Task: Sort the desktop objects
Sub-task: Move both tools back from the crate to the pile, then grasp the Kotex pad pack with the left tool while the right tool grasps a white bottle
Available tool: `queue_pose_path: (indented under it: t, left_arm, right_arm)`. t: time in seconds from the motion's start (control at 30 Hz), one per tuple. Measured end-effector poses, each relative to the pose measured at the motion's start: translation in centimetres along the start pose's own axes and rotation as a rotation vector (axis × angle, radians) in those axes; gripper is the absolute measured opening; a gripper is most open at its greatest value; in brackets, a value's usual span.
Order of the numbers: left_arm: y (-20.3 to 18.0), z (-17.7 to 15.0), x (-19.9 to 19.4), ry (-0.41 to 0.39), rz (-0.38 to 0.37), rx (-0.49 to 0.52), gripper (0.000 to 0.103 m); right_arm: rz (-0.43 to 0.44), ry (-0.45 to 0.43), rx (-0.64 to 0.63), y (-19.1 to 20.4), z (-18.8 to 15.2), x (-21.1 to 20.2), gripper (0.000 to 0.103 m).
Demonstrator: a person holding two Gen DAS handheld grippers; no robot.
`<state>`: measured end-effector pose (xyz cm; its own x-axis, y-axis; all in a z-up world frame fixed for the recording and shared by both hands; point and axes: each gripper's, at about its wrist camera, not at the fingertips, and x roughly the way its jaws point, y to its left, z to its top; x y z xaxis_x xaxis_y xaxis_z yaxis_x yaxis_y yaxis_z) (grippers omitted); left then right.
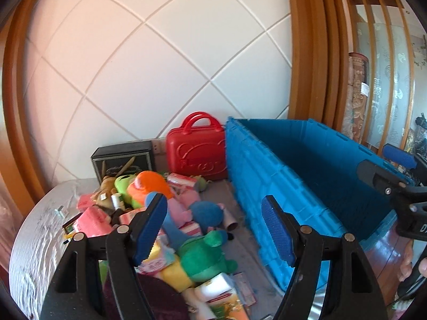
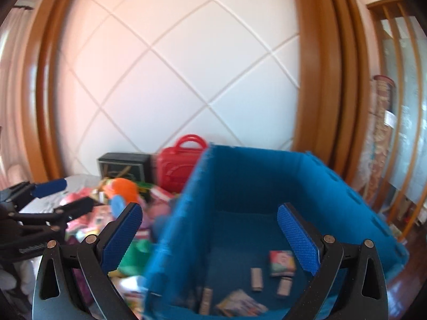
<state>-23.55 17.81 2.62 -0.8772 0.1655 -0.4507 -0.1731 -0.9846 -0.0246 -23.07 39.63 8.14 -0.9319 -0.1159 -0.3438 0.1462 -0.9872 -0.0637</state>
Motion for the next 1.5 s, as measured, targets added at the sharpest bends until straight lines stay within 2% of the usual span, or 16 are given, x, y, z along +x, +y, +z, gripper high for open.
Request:
queue_pose_path:
  t: [0.13,0.27,0.43,0.57,0.87,1.17,1.33,1.43,1.5]
  left_arm:
    - [6.3,-1.9,0.1,0.057,0.076,-0.034,0.073]
    - [11.5,-4.6,0.6,0.131,0.121,-0.066,0.073]
    - [16.2,-8.1,2.1,0.226,0.137,-0.096,0.073]
    - [17.6,-9.9,4.0,0.281,0.107,-0.098,0.073]
    - [16.1,-11.6,11.6,0.357,-0.023,-0.004,0.073]
    - [13.2,-12.5,18.8,0.408,-0.135,0.080,0.073]
    - [12.8,-13.0,18.5,0.361,-0.142,0.070,0.059]
    - [13.6,-13.3,17.4,0.361,-0.122,0.043,0.054]
    - [14.1,-13.5,16.6,0.356,-0.108,0.028,0.051]
  right_arm:
    - [0.101,0.008,-0.043,5.9,0.0,1.2,0.103]
    - [0.170,0.057,-0.072,11.1,-1.1,3.2,0.103]
    - [0.215,0.156,-0.079,15.8,-3.3,6.3,0.103]
    - [0.220,0.249,-0.068,18.1,-5.7,9.2,0.103]
    - [0.141,0.485,-0.001,17.7,-12.0,15.1,0.103]
    - [0.073,0.662,0.112,15.7,-18.4,18.3,0.103]
    - [0.062,0.696,0.201,14.3,-20.6,19.5,0.102]
    - [0.081,0.705,0.282,13.4,-21.4,20.3,0.095]
    - [0.103,0.714,0.343,12.9,-21.9,21.0,0.082]
